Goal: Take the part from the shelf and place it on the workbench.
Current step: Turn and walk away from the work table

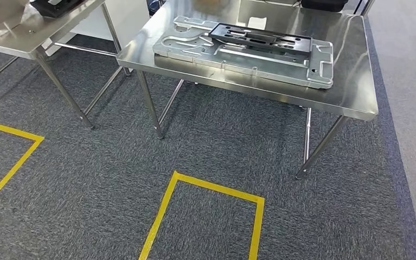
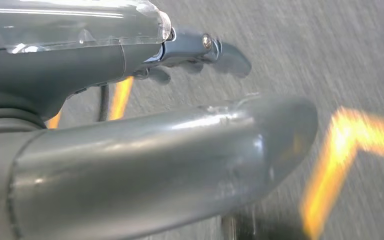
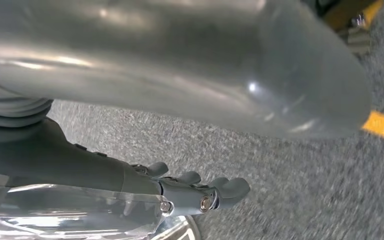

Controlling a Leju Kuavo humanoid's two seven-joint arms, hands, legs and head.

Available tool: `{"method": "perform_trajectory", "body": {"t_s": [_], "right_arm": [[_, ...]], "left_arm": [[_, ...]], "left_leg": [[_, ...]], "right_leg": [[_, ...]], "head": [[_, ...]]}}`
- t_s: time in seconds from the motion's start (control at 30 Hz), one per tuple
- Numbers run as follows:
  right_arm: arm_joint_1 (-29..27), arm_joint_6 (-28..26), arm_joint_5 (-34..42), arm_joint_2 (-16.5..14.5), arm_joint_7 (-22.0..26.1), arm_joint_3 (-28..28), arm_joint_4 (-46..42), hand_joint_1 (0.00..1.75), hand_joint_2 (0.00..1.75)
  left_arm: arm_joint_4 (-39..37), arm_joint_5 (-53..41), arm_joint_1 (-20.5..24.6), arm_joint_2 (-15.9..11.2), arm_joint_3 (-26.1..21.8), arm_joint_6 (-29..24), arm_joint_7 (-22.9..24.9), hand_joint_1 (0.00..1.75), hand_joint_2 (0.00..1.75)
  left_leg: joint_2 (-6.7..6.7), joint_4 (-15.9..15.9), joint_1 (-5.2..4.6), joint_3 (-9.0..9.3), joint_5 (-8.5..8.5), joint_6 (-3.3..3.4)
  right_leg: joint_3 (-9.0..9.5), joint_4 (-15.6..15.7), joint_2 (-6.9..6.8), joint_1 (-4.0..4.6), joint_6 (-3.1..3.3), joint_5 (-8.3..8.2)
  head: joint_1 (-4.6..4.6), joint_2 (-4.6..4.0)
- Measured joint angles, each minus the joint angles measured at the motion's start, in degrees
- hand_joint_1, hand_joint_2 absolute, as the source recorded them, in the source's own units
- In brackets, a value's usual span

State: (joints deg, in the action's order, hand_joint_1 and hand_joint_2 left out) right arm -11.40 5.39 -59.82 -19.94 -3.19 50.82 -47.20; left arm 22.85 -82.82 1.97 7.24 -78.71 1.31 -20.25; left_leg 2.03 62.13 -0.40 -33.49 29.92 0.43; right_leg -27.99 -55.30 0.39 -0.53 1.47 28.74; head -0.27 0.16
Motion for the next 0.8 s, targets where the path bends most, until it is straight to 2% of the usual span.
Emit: {"method": "perform_trajectory", "body": {"t_s": [0.07,0.1,0.13,0.17,0.23,0.27,0.3,0.33,0.4,0.43,0.5,0.53,0.57,0.6,0.63,0.67,0.7,0.73,0.77,0.8], "right_arm": [[0.39,0.16,-1.41,-0.02,0.48,1.12,1.04,0.0,0.0],[0.64,0.17,-1.81,-0.02,0.57,1.66,1.57,0.0,0.0],[0.93,0.18,-2.03,-0.03,0.63,2.13,2.06,0.0,0.0],[1.18,0.19,-2.16,-0.03,0.67,2.53,2.5,0.0,0.0],[1.51,0.23,-2.38,-0.02,0.76,3.05,3.05,0.0,0.0],[1.61,0.28,-2.59,0.0,0.85,3.25,3.19,0.0,0.0],[1.74,0.42,-3.01,0.02,0.98,3.49,3.34,0.0,0.0],[1.98,0.64,-3.65,0.03,1.15,3.87,3.52,0.0,0.0],[2.55,1.34,-5.31,0.05,1.37,4.82,4.02,0.0,0.0],[2.82,1.8,-6.21,0.09,1.38,5.28,4.33,0.0,0.0],[3.12,2.81,-8.03,0.19,1.14,6.24,5.1,0.0,0.0],[3.25,3.29,-8.89,0.25,1.0,6.88,5.58,0.0,0.0],[3.39,3.7,-9.74,0.29,0.9,7.63,6.13,0.0,0.0],[3.57,4.0,-10.52,0.33,0.91,8.36,6.67,0.0,0.0],[3.8,4.19,-11.37,0.39,1.07,9.07,7.2,0.0,0.0],[4.09,4.32,-12.19,0.44,1.32,9.7,7.68,0.0,0.0],[4.38,4.38,-12.94,0.49,1.67,10.29,8.09,0.0,0.0],[4.66,4.43,-13.57,0.54,2.02,10.87,8.45,0.0,0.0],[4.9,4.49,-14.05,0.62,2.3,11.44,8.78,0.0,0.0],[5.14,4.58,-14.51,0.69,2.55,11.99,9.1,0.0,0.0]], "left_arm": [[-0.49,-0.5,0.06,-0.83,0.1,-0.57,1.31,0.0,0.0],[-0.79,-0.68,0.0,-1.08,0.17,-0.69,1.69,0.0,0.0],[-1.13,-0.77,-0.11,-1.24,0.26,-0.76,1.91,0.0,0.0],[-1.43,-0.84,-0.24,-1.37,0.34,-0.8,2.04,0.0,0.0],[-1.91,-1.01,-0.34,-1.48,0.44,-0.85,2.15,0.0,0.0],[-2.05,-1.15,-0.29,-1.52,0.5,-0.93,2.23,0.0,0.0],[-2.17,-1.39,-0.23,-1.64,0.58,-1.09,2.46,0.0,0.0],[-2.29,-1.77,-0.23,-1.81,0.7,-1.34,2.87,0.0,0.0],[-2.62,-2.94,-0.43,-2.27,1.03,-1.88,3.98,0.0,0.0],[-2.82,-3.67,-0.52,-2.45,1.28,-2.12,4.47,0.0,0.0],[-3.21,-5.16,-0.55,-2.73,2.04,-2.56,5.0,0.0,0.0],[-3.4,-5.71,-0.51,-2.8,2.51,-2.75,5.06,0.0,0.0],[-3.6,-6.09,-0.48,-2.87,2.93,-2.94,5.02,0.0,0.0],[-3.79,-6.33,-0.47,-2.92,3.25,-3.04,4.87,0.0,0.0],[-3.95,-6.48,-0.48,-2.95,3.48,-3.13,4.61,0.0,0.0],[-4.11,-6.6,-0.5,-2.97,3.66,-3.2,4.27,0.0,0.0],[-4.23,-6.66,-0.49,-3.02,3.8,-3.23,3.9,0.0,0.0],[-4.35,-6.68,-0.45,-3.05,3.94,-3.25,3.55,0.0,0.0],[-4.51,-6.7,-0.33,-3.09,4.06,-3.26,3.26,0.0,0.0],[-4.66,-6.73,-0.2,-3.16,4.17,-3.25,3.06,0.0,0.0]], "left_leg": [[-0.96,7.1,0.58,-3.12,3.53,-0.93],[-1.12,9.51,0.95,-4.09,4.23,-1.36],[-1.32,10.04,1.34,-4.15,3.88,-1.76],[-1.66,8.5,1.71,-3.21,2.6,-2.13],[-3.42,1.49,2.14,0.57,-0.5,-2.7],[-4.28,-1.48,2.13,2.03,-1.39,-2.61],[-4.84,-3.27,2.01,2.84,-1.68,-2.29],[-4.94,-3.71,1.75,2.87,-1.42,-1.78],[-3.98,-3.83,1.61,2.68,-1.73,-0.63],[-3.52,-4.06,1.62,2.65,-1.98,-0.13],[-2.57,-4.5,1.74,2.55,-2.62,0.78],[-2.07,-4.55,1.62,2.31,-2.8,1.05],[-1.48,-4.52,1.48,2.07,-2.93,1.26],[-0.79,-4.49,1.31,1.9,-3.01,1.38],[-0.05,-4.44,1.14,1.8,-3.05,1.44],[0.71,-4.36,0.97,1.78,-3.07,1.45],[1.47,-4.28,0.84,1.81,-3.09,1.44],[2.19,-4.2,0.77,1.8,-3.11,1.4],[2.86,-4.05,0.64,1.72,-3.12,1.27],[3.5,-3.95,0.66,1.53,-3.2,1.04]], "right_leg": [[-0.14,-0.08,-1.57,-0.01,0.15,0.01],[-0.17,-0.14,-2.32,-0.04,0.12,0.05],[-0.2,-0.26,-3.03,-0.1,0.03,0.12],[-0.22,-0.44,-3.68,-0.21,-0.15,0.25],[-0.24,-1.11,-4.91,-0.42,-0.82,0.72],[-0.25,-1.48,-5.41,-0.41,-1.27,1.02],[-0.22,-1.74,-5.88,-0.35,-1.69,1.25],[-0.15,-1.84,-6.25,-0.27,-2.12,1.34],[0.04,-1.74,-6.77,-0.38,-2.92,1.34],[-0.03,-2.06,-6.19,-0.51,-3.3,1.73],[-1.54,-5.51,-3.68,-0.76,-3.67,4.43],[-3.1,-8.88,-2.23,-0.77,-3.68,6.46],[-4.96,-12.7,-1.4,-0.75,-3.63,8.32],[-6.51,-15.8,-0.98,-0.71,-3.55,9.34],[-7.33,-17.27,-0.76,-0.67,-3.41,9.23],[-7.16,-16.59,-0.56,-0.61,-3.16,7.97],[-6.03,-13.9,-0.1,-0.5,-2.77,5.86],[-4.42,-10.09,1.02,-0.36,-2.23,3.67],[-2.93,-6.52,2.42,-0.29,-1.68,2.12],[-1.91,-3.98,3.52,-0.19,-1.28,1.23]], "head": [[-0.32,-0.01],[-0.33,-0.01],[-0.33,0.0],[-0.32,0.0],[-0.34,0.0],[-0.35,0.0],[-0.29,-0.01],[-0.25,-0.01],[-0.14,-0.01],[-0.08,-0.01],[0.1,-0.01],[0.19,0.0],[0.22,0.0],[0.25,0.0],[0.25,0.0],[0.25,0.0],[0.25,0.0],[0.26,0.0],[0.19,0.0],[0.16,0.0]]}}
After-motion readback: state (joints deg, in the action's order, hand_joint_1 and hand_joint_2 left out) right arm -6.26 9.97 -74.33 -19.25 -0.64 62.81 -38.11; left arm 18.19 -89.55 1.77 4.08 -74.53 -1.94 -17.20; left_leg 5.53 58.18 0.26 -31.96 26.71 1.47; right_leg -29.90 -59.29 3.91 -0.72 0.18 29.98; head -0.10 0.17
